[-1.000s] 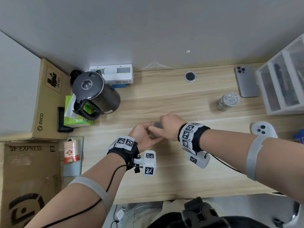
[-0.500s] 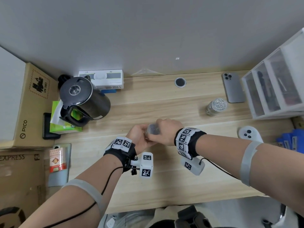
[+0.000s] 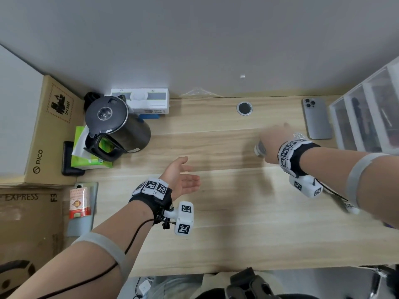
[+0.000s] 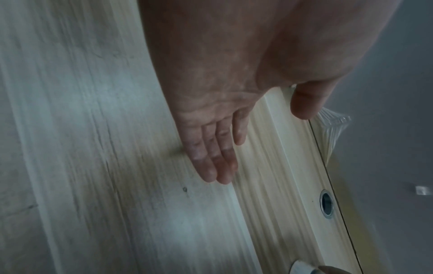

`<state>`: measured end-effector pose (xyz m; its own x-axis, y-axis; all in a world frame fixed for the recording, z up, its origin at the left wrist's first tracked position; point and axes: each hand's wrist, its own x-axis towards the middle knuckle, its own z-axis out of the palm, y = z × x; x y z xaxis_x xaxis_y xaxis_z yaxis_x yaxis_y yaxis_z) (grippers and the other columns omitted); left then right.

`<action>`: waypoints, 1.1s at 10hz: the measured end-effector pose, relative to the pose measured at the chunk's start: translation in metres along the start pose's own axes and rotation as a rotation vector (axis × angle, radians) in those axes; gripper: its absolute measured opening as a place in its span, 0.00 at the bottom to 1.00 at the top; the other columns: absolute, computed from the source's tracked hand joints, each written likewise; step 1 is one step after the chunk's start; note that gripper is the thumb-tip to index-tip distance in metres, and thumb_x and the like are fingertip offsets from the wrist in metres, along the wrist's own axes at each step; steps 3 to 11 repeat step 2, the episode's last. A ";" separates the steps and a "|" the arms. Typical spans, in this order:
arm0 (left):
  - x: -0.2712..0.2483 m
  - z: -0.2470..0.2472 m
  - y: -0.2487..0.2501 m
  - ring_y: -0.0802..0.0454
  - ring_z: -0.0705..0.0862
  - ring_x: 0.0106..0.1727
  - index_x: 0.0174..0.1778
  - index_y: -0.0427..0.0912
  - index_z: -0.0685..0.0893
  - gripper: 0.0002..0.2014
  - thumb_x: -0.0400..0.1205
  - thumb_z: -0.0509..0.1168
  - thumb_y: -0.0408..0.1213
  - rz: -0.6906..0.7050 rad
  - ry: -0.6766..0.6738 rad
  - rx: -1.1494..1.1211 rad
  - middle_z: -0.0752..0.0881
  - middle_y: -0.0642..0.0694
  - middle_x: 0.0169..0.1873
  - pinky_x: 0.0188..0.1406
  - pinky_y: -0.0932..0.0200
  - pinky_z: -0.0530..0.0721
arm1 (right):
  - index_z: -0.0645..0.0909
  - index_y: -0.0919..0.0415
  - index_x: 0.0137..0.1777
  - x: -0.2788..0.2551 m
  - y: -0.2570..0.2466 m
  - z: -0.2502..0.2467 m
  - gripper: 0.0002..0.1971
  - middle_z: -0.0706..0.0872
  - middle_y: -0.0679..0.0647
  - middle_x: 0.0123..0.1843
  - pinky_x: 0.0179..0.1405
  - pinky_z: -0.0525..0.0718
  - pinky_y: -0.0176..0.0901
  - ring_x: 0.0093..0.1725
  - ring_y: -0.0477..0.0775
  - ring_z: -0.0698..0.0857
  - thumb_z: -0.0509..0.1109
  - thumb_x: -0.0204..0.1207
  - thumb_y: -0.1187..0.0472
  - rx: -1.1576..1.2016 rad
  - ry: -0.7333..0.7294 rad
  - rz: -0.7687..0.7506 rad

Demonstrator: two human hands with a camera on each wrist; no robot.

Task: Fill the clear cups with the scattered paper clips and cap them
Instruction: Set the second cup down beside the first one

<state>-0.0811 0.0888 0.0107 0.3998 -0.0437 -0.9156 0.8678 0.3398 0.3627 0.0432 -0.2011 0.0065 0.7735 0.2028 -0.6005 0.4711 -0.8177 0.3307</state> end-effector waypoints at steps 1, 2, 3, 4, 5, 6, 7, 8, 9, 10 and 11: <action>-0.002 -0.002 0.001 0.34 0.87 0.49 0.67 0.34 0.77 0.23 0.86 0.62 0.51 0.027 0.040 -0.013 0.86 0.29 0.52 0.60 0.39 0.86 | 0.72 0.53 0.66 0.002 0.003 0.000 0.28 0.80 0.53 0.65 0.77 0.59 0.70 0.69 0.58 0.74 0.73 0.68 0.48 -0.022 -0.035 0.006; -0.006 0.000 0.010 0.35 0.86 0.46 0.69 0.34 0.76 0.24 0.86 0.62 0.51 0.045 0.060 -0.023 0.86 0.31 0.51 0.54 0.41 0.87 | 0.70 0.54 0.67 0.001 0.005 -0.007 0.31 0.78 0.55 0.65 0.77 0.58 0.71 0.69 0.59 0.73 0.74 0.66 0.48 -0.013 -0.024 -0.004; -0.006 0.000 0.010 0.35 0.86 0.46 0.69 0.34 0.76 0.24 0.86 0.62 0.51 0.045 0.060 -0.023 0.86 0.31 0.51 0.54 0.41 0.87 | 0.70 0.54 0.67 0.001 0.005 -0.007 0.31 0.78 0.55 0.65 0.77 0.58 0.71 0.69 0.59 0.73 0.74 0.66 0.48 -0.013 -0.024 -0.004; -0.006 0.000 0.010 0.35 0.86 0.46 0.69 0.34 0.76 0.24 0.86 0.62 0.51 0.045 0.060 -0.023 0.86 0.31 0.51 0.54 0.41 0.87 | 0.70 0.54 0.67 0.001 0.005 -0.007 0.31 0.78 0.55 0.65 0.77 0.58 0.71 0.69 0.59 0.73 0.74 0.66 0.48 -0.013 -0.024 -0.004; -0.006 0.000 0.010 0.35 0.86 0.46 0.69 0.34 0.76 0.24 0.86 0.62 0.51 0.045 0.060 -0.023 0.86 0.31 0.51 0.54 0.41 0.87 | 0.70 0.54 0.67 0.001 0.005 -0.007 0.31 0.78 0.55 0.65 0.77 0.58 0.71 0.69 0.59 0.73 0.74 0.66 0.48 -0.013 -0.024 -0.004; -0.006 0.000 0.010 0.35 0.86 0.46 0.69 0.34 0.76 0.24 0.86 0.62 0.51 0.045 0.060 -0.023 0.86 0.31 0.51 0.54 0.41 0.87 | 0.70 0.54 0.67 0.001 0.005 -0.007 0.31 0.78 0.55 0.65 0.77 0.58 0.71 0.69 0.59 0.73 0.74 0.66 0.48 -0.013 -0.024 -0.004; -0.006 0.000 0.010 0.35 0.86 0.46 0.69 0.34 0.76 0.24 0.86 0.62 0.51 0.045 0.060 -0.023 0.86 0.31 0.51 0.54 0.41 0.87 | 0.70 0.54 0.67 0.001 0.005 -0.007 0.31 0.78 0.55 0.65 0.77 0.58 0.71 0.69 0.59 0.73 0.74 0.66 0.48 -0.013 -0.024 -0.004; -0.006 0.000 0.010 0.35 0.86 0.46 0.69 0.34 0.76 0.24 0.86 0.62 0.51 0.045 0.060 -0.023 0.86 0.31 0.51 0.54 0.41 0.87 | 0.70 0.54 0.67 0.001 0.005 -0.007 0.31 0.78 0.55 0.65 0.77 0.58 0.71 0.69 0.59 0.73 0.74 0.66 0.48 -0.013 -0.024 -0.004; -0.006 0.000 0.010 0.35 0.86 0.46 0.69 0.34 0.76 0.24 0.86 0.62 0.51 0.045 0.060 -0.023 0.86 0.31 0.51 0.54 0.41 0.87 | 0.70 0.54 0.67 0.001 0.005 -0.007 0.31 0.78 0.55 0.65 0.77 0.58 0.71 0.69 0.59 0.73 0.74 0.66 0.48 -0.013 -0.024 -0.004; -0.006 0.000 0.010 0.35 0.86 0.46 0.69 0.34 0.76 0.24 0.86 0.62 0.51 0.045 0.060 -0.023 0.86 0.31 0.51 0.54 0.41 0.87 | 0.70 0.54 0.67 0.001 0.005 -0.007 0.31 0.78 0.55 0.65 0.77 0.58 0.71 0.69 0.59 0.73 0.74 0.66 0.48 -0.013 -0.024 -0.004; -0.006 0.000 0.010 0.35 0.86 0.46 0.69 0.34 0.76 0.24 0.86 0.62 0.51 0.045 0.060 -0.023 0.86 0.31 0.51 0.54 0.41 0.87 | 0.70 0.54 0.67 0.001 0.005 -0.007 0.31 0.78 0.55 0.65 0.77 0.58 0.71 0.69 0.59 0.73 0.74 0.66 0.48 -0.013 -0.024 -0.004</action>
